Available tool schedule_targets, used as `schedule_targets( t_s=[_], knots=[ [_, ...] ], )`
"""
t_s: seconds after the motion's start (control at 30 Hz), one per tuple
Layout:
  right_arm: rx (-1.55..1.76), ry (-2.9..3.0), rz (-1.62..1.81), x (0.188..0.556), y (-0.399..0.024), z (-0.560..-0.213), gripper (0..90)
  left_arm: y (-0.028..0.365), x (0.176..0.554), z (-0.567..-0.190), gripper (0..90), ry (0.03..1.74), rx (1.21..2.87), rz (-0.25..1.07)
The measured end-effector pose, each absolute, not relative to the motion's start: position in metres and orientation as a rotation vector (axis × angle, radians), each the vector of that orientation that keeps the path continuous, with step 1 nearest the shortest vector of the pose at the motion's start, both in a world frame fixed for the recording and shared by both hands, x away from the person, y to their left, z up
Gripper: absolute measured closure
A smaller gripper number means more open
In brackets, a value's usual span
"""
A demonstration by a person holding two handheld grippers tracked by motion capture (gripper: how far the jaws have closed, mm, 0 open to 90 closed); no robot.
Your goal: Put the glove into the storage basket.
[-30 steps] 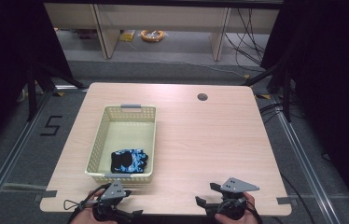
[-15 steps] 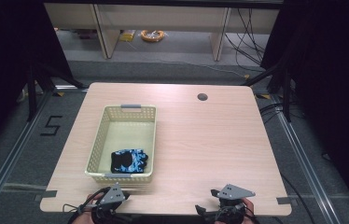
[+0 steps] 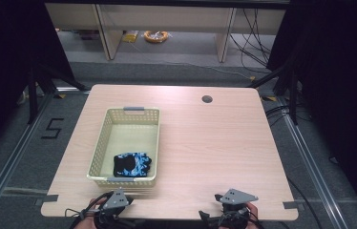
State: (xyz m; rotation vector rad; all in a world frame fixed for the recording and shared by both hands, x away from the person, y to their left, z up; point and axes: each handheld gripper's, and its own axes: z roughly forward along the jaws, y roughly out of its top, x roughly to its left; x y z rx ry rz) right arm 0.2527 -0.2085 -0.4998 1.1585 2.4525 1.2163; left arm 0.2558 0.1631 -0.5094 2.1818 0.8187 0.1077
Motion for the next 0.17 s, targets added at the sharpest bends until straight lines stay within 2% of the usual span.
schedule_targets(
  t_s=[0.17],
  knots=[
    [1.154,2.455,1.214,0.2532,-0.2081,-0.5004,18.8,0.1665,0.2588,-0.5081,18.5,0.778,2.229,0.136]
  ],
)
